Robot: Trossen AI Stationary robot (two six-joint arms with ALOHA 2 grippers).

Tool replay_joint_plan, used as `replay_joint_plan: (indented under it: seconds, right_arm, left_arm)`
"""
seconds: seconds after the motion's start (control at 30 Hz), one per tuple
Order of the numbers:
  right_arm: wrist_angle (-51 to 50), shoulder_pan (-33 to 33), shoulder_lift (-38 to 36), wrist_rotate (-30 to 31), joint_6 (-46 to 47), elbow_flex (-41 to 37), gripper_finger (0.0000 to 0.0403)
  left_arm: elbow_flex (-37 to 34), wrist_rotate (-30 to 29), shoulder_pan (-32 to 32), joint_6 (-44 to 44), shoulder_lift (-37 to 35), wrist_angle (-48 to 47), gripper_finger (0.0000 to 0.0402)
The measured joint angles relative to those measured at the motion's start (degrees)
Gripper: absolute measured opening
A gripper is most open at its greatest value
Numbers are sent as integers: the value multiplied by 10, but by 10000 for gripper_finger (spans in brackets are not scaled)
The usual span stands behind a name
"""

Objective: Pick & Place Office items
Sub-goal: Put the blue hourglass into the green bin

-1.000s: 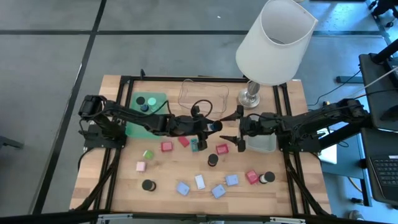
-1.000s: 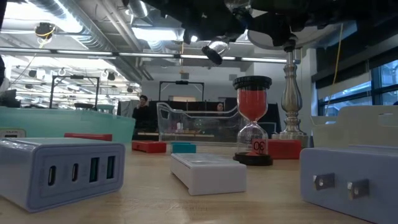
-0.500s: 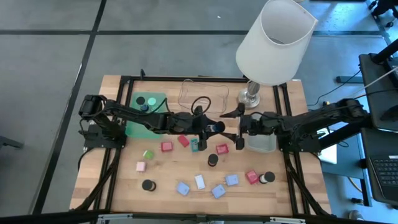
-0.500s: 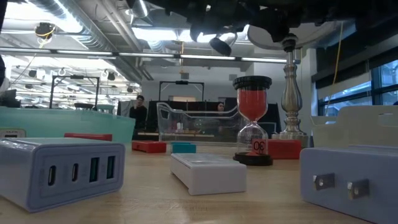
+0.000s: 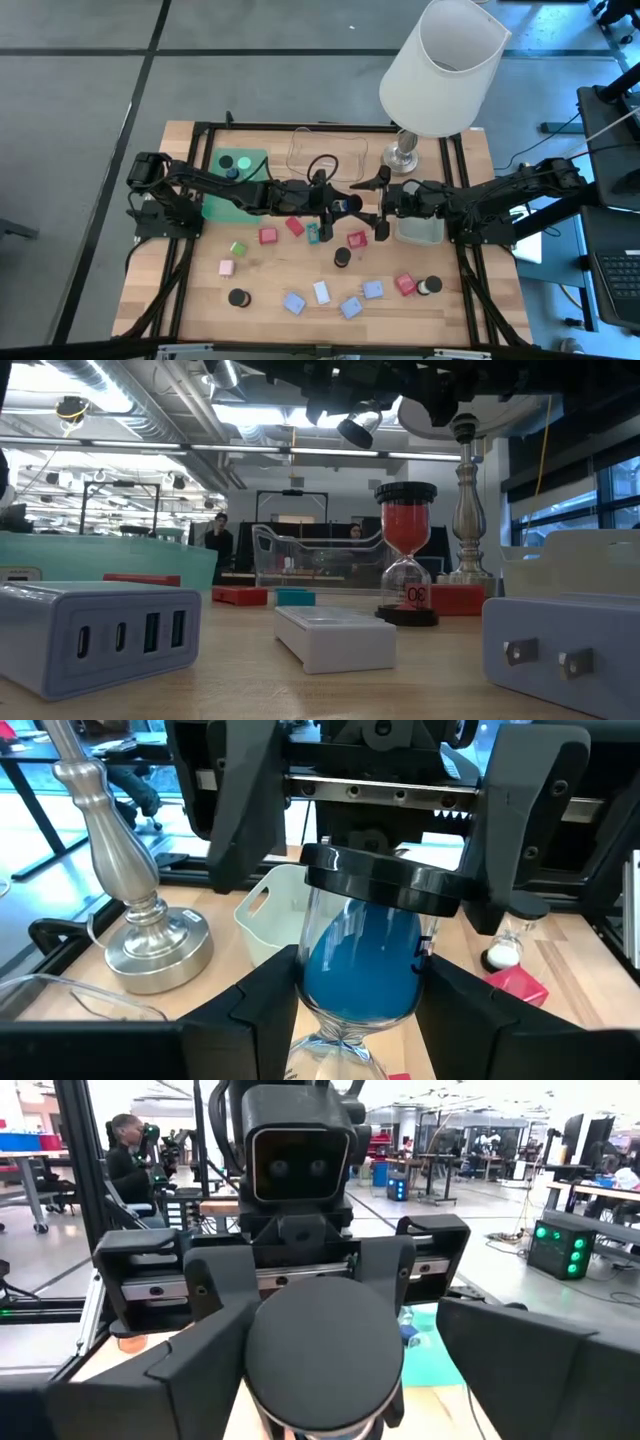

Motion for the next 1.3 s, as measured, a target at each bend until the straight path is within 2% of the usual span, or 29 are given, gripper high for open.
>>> replay_joint_plan:
  seconds: [0.47, 0.7, 0.83, 0.93, 1.1, 1.3]
  right_arm:
    - [3, 0, 0, 0, 73, 1, 214]
    - [9, 0, 0, 0, 76, 1, 214]
    - [19, 0, -1, 5, 77, 1, 214]
    - [22, 0, -7, 27, 81, 1, 214]
    - [18, -7, -37, 69, 107, 0, 214]
    - [18, -9, -70, 130, 170, 0, 214]
  left_arm:
    - [0, -6, 0, -3, 0, 19, 171]
    - [0, -6, 0, -4, 0, 22, 173]
    - [0, -8, 0, 26, -1, 30, 195]
    - [0, -12, 0, 71, -11, 24, 221]
    - [1, -62, -1, 125, -53, -19, 256]
    - [1, -80, -16, 179, -97, -80, 271]
